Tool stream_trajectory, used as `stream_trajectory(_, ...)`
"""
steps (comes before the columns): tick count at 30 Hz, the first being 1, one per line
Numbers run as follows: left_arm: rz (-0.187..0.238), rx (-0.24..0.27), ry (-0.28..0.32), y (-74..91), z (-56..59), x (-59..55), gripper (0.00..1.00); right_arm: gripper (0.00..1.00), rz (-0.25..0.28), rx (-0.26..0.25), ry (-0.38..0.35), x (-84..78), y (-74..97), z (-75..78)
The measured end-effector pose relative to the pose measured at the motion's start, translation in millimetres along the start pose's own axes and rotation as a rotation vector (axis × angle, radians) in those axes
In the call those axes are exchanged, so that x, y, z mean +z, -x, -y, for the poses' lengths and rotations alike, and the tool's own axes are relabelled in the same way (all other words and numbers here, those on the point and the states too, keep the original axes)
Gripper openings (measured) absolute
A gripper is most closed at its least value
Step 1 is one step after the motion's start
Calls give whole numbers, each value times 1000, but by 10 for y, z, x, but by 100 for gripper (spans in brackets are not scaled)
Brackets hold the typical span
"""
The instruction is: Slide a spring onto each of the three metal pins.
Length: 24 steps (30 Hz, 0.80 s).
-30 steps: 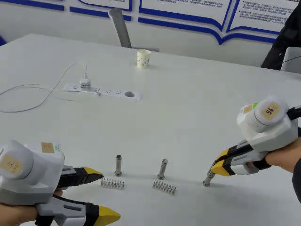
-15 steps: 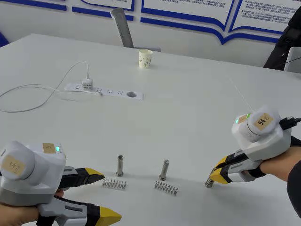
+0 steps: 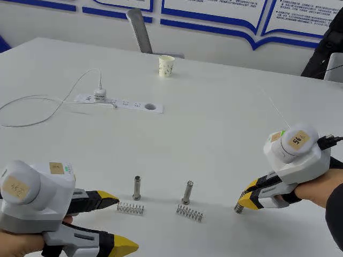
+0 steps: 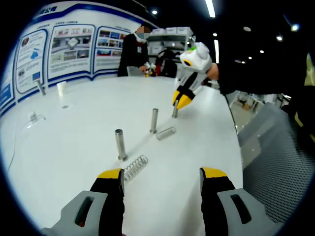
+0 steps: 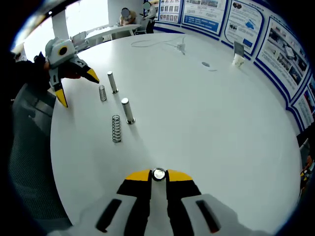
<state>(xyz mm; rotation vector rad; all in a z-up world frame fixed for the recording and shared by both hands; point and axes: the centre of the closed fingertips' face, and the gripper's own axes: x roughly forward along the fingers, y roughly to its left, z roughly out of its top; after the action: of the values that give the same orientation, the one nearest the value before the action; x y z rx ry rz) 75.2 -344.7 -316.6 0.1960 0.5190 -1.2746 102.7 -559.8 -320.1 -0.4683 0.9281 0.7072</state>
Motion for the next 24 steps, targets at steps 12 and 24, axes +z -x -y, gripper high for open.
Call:
stream_trajectory(12,0,-1,-1,-2,15,7,63,16,5,-12,-5,-26,19,13)
stream_trajectory(24,2,-1,-2,2,20,14,63,18,-1,-16,-8,-84,26,-15)
